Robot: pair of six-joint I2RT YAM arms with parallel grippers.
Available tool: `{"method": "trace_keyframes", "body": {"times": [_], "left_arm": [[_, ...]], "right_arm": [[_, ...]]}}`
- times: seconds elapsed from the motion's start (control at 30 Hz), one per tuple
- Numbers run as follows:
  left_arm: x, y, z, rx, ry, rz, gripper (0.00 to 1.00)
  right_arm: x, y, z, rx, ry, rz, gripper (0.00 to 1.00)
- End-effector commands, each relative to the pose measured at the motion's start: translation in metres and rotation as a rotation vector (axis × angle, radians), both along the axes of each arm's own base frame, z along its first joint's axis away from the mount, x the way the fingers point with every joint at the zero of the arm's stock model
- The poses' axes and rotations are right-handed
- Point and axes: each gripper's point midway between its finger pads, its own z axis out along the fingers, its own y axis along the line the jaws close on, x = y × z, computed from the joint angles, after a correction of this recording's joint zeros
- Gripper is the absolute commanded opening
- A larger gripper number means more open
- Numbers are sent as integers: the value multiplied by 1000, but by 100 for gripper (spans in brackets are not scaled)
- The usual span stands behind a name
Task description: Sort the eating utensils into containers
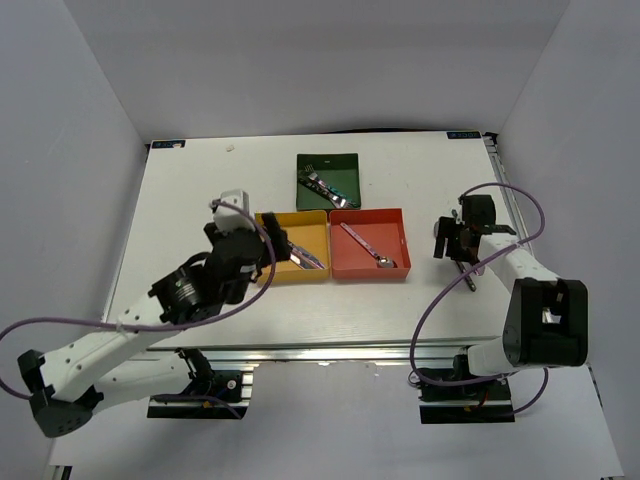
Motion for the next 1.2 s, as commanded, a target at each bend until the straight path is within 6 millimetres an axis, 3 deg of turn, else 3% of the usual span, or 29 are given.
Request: {"method": "trace_keyframes", "body": {"times": [0.0,0.07,0.17,0.23,0.27,0.3,0.4,0.5,0.6,0.63,0.67,0.7,0.73,0.8,0.93,1.1,1.17], "left_arm": [[-27,44,-51,264,66,-65,98],[-34,55,-72,292,81,-71,98],[-38,60,-63,238,49,-68,98],[-38,61,-56,221,25,-68,98],[-38,63,-57,218,22,-58,98],[-39,65,-59,215,25,-53,98],[-40,63,-58,203,23,-63,98],[-40,66,-57,199,20,-50,98],[-41,69,-56,189,14,-39,98],[-41,71,-54,183,9,-34,98],[-42,75,-52,180,3,-18,98],[-42,77,-51,171,-1,-7,98],[-42,79,-50,167,-6,1,98],[-43,83,-46,143,-23,11,98],[-46,85,-41,113,-41,8,98],[-48,88,-36,88,-59,6,98],[-48,89,-36,84,-62,6,98]], "right_arm": [[13,-12,8,-51,-15,-7,78],[12,-20,-7,-39,27,-26,77],[8,-22,-31,-32,110,-21,73],[8,-16,-39,-3,137,-5,64],[5,-14,-46,5,161,-1,58],[5,-13,-49,13,169,0,43],[2,-11,-50,18,176,-7,19],[7,-5,-35,15,135,14,1],[19,15,5,31,4,68,0],[25,26,31,34,-76,99,0],[27,33,45,28,-117,117,0],[29,56,58,21,-161,194,0],[34,65,76,-5,-222,251,0],[33,95,86,-31,-243,360,0],[41,123,94,-61,-264,516,0],[40,179,97,-30,-300,787,0],[41,189,99,-49,-302,832,0]]}}
